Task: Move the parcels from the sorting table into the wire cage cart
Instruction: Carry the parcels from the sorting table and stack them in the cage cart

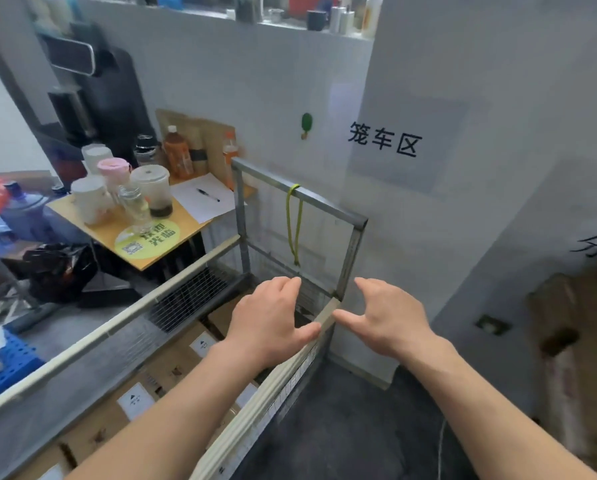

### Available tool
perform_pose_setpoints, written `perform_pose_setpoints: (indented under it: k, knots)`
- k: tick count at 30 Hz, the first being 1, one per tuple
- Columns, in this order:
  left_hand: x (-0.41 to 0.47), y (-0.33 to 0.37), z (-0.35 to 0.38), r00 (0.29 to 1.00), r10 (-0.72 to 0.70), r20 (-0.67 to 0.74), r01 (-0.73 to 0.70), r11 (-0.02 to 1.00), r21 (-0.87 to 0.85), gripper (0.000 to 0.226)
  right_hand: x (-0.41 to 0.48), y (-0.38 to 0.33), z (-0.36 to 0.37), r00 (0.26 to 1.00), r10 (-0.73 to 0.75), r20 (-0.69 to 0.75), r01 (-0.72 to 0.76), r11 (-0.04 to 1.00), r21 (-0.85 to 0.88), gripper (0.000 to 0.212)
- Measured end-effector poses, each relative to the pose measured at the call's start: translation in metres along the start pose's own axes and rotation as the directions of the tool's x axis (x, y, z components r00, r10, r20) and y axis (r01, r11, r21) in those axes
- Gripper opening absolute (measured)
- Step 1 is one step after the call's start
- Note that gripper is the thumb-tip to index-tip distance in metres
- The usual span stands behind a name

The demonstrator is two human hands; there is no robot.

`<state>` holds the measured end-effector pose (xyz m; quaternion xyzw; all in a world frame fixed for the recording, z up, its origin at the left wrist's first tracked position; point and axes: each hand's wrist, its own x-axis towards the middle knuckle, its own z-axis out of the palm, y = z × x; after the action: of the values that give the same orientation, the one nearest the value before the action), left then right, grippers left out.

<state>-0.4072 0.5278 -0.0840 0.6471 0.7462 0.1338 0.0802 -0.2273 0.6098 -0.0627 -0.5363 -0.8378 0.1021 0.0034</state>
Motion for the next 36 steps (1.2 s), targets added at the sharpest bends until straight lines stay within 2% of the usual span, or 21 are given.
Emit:
perform_pose_setpoints:
  k: [6,14,20,27,32,36]
  knots:
    - [-0.004,0.036,-0.001,0.989,0.147,0.012,-0.147,0.989,-0.015,0.083,-0.053,0.023,-0.018,0.984,0.173,-0.051,-0.173,0.985,0.003,0.069]
    - [-0.038,0.07,0.007,0.931,0.35,0.101,-0.347,0.937,-0.045,0.083,-0.143,0.03,-0.012,0.91,0.41,-0.065,-0.405,0.911,0.073,0.072]
    - [-0.074,0.106,0.016,0.844,0.512,0.161,-0.505,0.859,-0.082,0.08,-0.219,0.041,-0.001,0.815,0.574,-0.079,-0.566,0.818,0.101,0.08]
    - [-0.111,0.163,0.028,0.725,0.657,0.207,-0.652,0.751,-0.104,0.083,-0.301,0.061,0.001,0.702,0.706,-0.096,-0.691,0.707,0.148,0.078]
    - [-0.141,0.21,0.039,0.645,0.728,0.231,-0.724,0.68,-0.12,0.079,-0.36,0.08,0.007,0.602,0.796,-0.063,-0.772,0.601,0.206,0.068]
    - [-0.172,0.251,0.055,0.6,0.757,0.259,-0.751,0.645,-0.146,0.084,-0.409,0.102,0.015,0.545,0.838,-0.039,-0.81,0.538,0.235,0.071]
